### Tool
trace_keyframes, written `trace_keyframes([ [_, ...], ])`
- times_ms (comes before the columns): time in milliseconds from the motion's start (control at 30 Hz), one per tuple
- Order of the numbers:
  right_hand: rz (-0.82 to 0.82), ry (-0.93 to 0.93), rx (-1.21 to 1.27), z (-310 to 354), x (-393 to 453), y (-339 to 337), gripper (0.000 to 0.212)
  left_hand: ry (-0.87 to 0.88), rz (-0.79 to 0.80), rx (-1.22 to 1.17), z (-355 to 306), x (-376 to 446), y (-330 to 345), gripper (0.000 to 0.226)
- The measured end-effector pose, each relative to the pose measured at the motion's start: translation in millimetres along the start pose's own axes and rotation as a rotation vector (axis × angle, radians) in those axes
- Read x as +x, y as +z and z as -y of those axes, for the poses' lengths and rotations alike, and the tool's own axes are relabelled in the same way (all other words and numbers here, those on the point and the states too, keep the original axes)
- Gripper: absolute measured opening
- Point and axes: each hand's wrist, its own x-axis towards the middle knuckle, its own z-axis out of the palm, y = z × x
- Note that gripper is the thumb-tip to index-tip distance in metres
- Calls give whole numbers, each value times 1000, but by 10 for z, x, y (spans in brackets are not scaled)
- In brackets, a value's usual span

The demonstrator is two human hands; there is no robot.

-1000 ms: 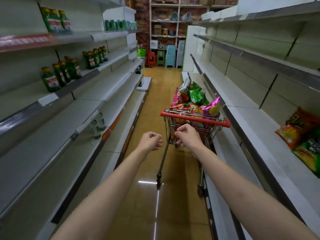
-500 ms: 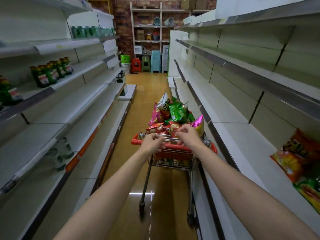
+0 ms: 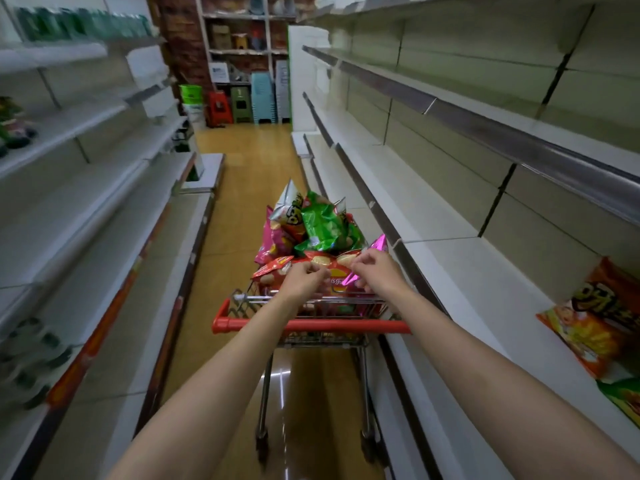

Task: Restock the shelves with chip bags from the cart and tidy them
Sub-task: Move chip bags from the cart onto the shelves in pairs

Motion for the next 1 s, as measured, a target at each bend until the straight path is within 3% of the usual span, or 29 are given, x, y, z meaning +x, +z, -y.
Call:
trace_keyframes([
  [167,-51,63,-81,-49,518,2,17,-10,104,18,-75,670,29,14],
  [300,-26,109,-185,-121,890,127,6,-43,180,60,-48,1071,9,9],
  [500,64,204,-380,-299,1280,318,33,-69,245,99,65,1462,-56,10],
  [767,127,214,-928,-398,1428,478,26,-95,291,87,147,1780,-182,8],
  [900,112,187,-897,-313,1514,457,17,-101,307,101,133,1892,-205,14],
  [1000,-13,145,-735,-187,1605,399,12,-101,324,142,137,1970,-212,34],
])
